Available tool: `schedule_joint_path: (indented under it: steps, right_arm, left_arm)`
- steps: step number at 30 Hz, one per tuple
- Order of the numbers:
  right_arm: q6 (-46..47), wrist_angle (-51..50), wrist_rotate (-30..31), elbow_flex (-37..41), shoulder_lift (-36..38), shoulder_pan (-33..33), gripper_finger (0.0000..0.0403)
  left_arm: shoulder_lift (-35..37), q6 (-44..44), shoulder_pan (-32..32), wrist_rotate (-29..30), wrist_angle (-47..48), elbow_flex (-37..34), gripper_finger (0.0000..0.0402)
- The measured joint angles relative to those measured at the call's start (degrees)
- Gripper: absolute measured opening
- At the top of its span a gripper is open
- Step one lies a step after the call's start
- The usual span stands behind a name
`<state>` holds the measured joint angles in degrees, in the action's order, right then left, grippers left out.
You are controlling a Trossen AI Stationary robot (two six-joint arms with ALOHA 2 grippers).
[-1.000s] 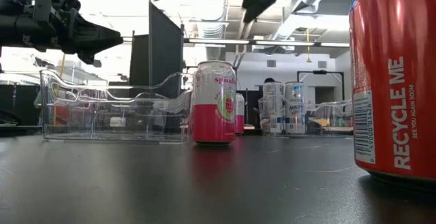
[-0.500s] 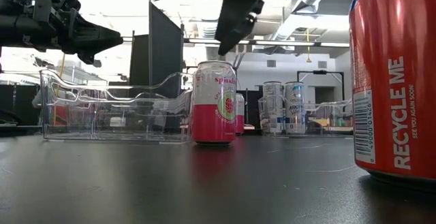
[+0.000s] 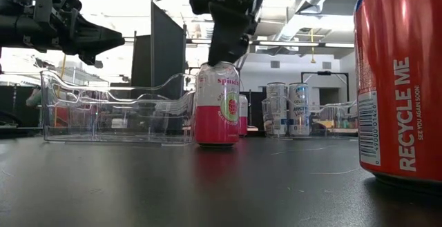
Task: Sort soda cans
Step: Put the bottom left pink-white soda can into the bottom transparent bin
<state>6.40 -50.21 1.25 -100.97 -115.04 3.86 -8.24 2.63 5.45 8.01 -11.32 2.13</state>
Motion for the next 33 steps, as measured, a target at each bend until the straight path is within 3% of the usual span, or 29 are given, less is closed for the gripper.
schedule_joint_path:
  steps: [9, 18, 23, 33]
  right_arm:
    - [0.1, -0.1, -1.4, 0.0, -4.8, -0.6, 0.0357]
    - [0.0, -0.8, -1.4, -0.1, -4.7, -0.6, 0.0293]
    - [0.3, -6.1, -1.5, -1.9, -4.7, -0.2, 0.0292]
    - [-0.8, -15.1, -1.5, -14.4, -4.7, 1.1, 0.0291]
  left_arm:
    - [0.0, 0.0, 0.0, 0.0, 0.0, 0.0, 0.0093]
    - [0.0, 0.0, 0.0, 0.0, 0.2, 0.0, 0.0093]
    - [0.0, 0.0, 0.0, 0.0, 0.2, 0.0, 0.0093]
    - [0.0, 0.0, 0.0, 0.0, 0.3, 0.0, 0.0093]
